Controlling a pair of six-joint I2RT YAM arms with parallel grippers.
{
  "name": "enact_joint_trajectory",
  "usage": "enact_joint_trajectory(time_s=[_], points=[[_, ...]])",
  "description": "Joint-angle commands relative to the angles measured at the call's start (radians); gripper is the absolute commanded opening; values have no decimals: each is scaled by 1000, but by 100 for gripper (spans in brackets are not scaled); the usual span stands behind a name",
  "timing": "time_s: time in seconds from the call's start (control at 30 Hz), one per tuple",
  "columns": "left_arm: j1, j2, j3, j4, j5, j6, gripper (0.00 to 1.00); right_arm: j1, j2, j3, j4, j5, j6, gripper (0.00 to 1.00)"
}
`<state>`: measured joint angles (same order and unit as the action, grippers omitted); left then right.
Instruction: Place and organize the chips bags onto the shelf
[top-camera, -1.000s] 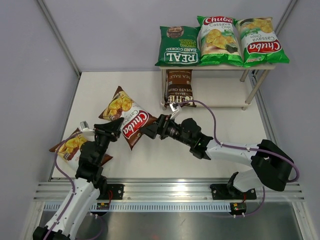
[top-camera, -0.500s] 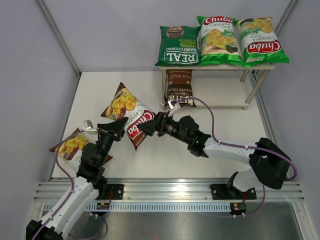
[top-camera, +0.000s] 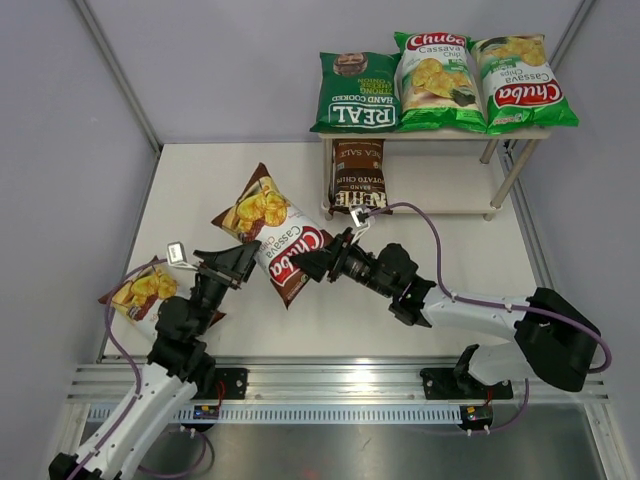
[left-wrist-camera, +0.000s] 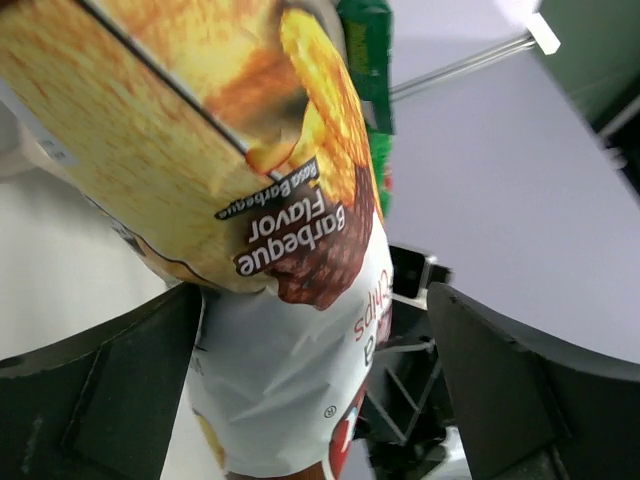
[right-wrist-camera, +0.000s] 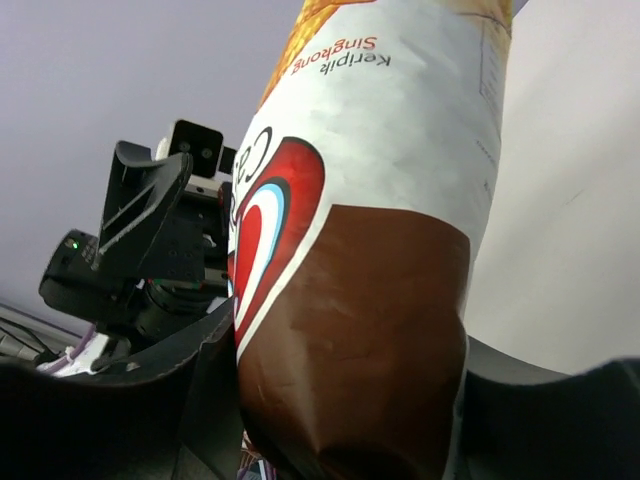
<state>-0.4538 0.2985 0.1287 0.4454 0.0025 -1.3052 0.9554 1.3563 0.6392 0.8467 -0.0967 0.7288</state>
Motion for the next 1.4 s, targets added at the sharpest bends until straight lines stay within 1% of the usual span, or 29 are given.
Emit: enact_joint_trajectory(time_s=[0.0, 0.03, 0.1, 0.17, 0.2, 0.23, 0.3, 0.4, 0.43, 0.5, 0.53, 0.63, 0.73, 0.8, 0.87, 0.97, 1.03, 1.07, 1.1, 1.13, 1.2, 1.27, 1.3, 1.33, 1.37], points=[[-6, -70, 133, -219, -65, 133, 99, 5, -88, -36, 68, 20, -52, 29], [-6, -103, 161, -357, -100, 176, 99, 6, -124, -58, 36, 35, -49, 29], [-6, -140, 210, -503, -184, 213, 99, 5, -167, -90, 5, 64, -52, 27], [-6, -180, 241, -583, -232, 262, 99, 3, -233, -143, -24, 89, -49, 24], [-6, -183, 258, -661, -280, 273, 99, 0, -255, -159, -35, 91, -49, 23], [-6, -185, 287, -697, -301, 296, 99, -3, -305, -182, -73, 127, -51, 21], [-6, -170, 318, -778, -338, 319, 99, -15, -356, -199, -125, 175, -54, 18], [-6, -118, 371, -859, -351, 372, 99, -56, -450, -226, -218, 201, -39, 17], [-6, -105, 385, -870, -345, 403, 99, -97, -498, -240, -262, 201, -31, 16], [-6, -66, 425, -904, -323, 431, 99, -133, -557, -254, -322, 227, -3, 16], [-6, -52, 437, -912, -314, 463, 99, -159, -613, -272, -331, 235, -3, 16], [-6, -13, 482, -948, -288, 509, 99, -196, -707, -283, -400, 281, 17, 16], [-6, 5, 508, -970, -265, 544, 99, -237, -756, -270, -458, 317, 18, 16], [-6, 16, 522, -979, -237, 561, 99, -268, -751, -257, -477, 351, 29, 17], [-6, 39, 531, -982, -214, 586, 99, -294, -724, -242, -454, 357, 35, 17], [-6, 86, 552, -979, -141, 630, 99, -378, -648, -208, -390, 336, 18, 16], [-6, 112, 572, -982, -82, 667, 99, -469, -593, -173, -379, 315, 23, 16], [-6, 137, 580, -988, -53, 678, 99, -506, -577, -171, -362, 290, 40, 16], [-6, 143, 585, -994, -36, 688, 99, -541, -560, -171, -338, 231, 56, 16], [-6, 152, 594, -996, -23, 714, 99, -625, -530, -171, -293, 195, 76, 16], [-6, 165, 595, -1016, -16, 728, 99, -696, -478, -165, -246, 103, 103, 16], [-6, 163, 592, -1021, -9, 748, 99, -792, -444, -148, -229, 42, 121, 16], [-6, 162, 591, -1025, -9, 753, 99, -825, -398, -139, -192, -34, 126, 16], [-6, 160, 588, -1025, -9, 762, 99, -899, -367, -130, -176, -84, 129, 17], [-6, 160, 580, -1025, 29, 771, 99, -934, -332, -122, -147, -139, 141, 17]])
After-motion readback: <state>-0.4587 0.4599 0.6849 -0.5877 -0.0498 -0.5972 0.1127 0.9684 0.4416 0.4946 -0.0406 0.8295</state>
